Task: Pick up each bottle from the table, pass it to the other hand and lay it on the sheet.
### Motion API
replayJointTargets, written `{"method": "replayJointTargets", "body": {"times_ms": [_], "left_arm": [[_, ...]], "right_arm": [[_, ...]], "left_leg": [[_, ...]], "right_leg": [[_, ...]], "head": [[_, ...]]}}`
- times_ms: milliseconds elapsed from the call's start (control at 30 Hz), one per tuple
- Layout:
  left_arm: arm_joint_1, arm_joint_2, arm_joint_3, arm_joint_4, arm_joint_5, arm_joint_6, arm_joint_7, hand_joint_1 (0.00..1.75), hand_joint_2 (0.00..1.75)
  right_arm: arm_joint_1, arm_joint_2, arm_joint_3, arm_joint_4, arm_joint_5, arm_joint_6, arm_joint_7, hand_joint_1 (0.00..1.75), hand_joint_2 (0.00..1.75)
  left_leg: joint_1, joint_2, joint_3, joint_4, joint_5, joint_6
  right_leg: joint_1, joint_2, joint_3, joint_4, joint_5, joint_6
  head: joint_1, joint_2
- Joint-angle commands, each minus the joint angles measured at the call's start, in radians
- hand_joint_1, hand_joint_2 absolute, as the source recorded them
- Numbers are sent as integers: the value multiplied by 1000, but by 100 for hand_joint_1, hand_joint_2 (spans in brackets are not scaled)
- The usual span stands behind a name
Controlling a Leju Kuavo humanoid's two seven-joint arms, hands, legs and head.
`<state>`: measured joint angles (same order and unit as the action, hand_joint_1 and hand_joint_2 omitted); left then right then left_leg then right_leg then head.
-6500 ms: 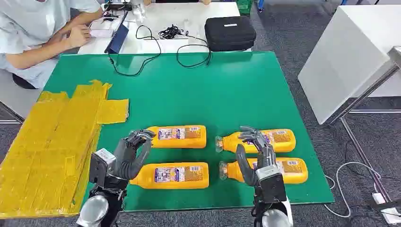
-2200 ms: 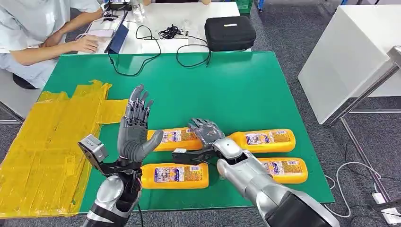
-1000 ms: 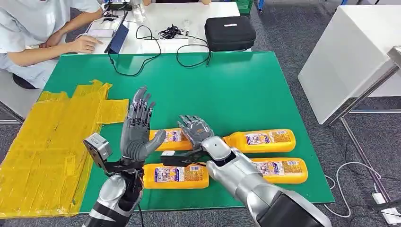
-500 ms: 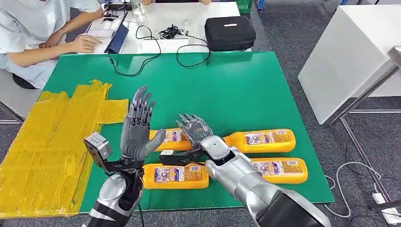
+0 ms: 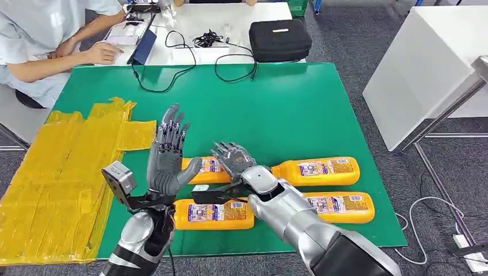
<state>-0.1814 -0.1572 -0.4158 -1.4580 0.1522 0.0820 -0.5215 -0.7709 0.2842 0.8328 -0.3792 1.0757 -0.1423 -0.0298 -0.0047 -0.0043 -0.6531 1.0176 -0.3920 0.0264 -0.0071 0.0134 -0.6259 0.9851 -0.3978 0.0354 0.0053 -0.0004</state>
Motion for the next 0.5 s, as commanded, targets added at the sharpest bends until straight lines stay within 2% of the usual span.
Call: {"method": "replayJointTargets", "body": {"times_ms": [33, 200, 333, 500], "left_arm": [[-45, 13, -14, 67, 11, -2, 3, 0, 175], [-58, 17, -36, 68, 37, -34, -7, 0, 175], [-64, 10, -45, 72, 34, -32, -7, 0, 175], [-63, 12, -44, 73, 34, -32, -7, 0, 175]], "right_arm": [[-43, 1, -49, 36, -119, 105, -53, 0, 175], [-38, -17, -119, 76, -233, 236, -110, 0, 175], [-20, -23, -110, 86, -227, 226, -119, 0, 175], [-24, -19, -110, 85, -228, 229, -117, 0, 175]], "left_leg": [[0, -1, 4, 0, -2, -1], [0, -2, 2, 0, 0, -1], [1, -4, 6, -1, -1, -1], [1, -3, 4, -1, -1, -1]], "right_leg": [[0, -2, 5, 0, -2, -1], [0, -3, 2, 0, -1, 0], [1, -5, 7, -1, -3, -1], [1, -4, 5, -1, -2, -1]], "head": [[0, 0], [0, 0], [0, 0], [0, 0]]}}
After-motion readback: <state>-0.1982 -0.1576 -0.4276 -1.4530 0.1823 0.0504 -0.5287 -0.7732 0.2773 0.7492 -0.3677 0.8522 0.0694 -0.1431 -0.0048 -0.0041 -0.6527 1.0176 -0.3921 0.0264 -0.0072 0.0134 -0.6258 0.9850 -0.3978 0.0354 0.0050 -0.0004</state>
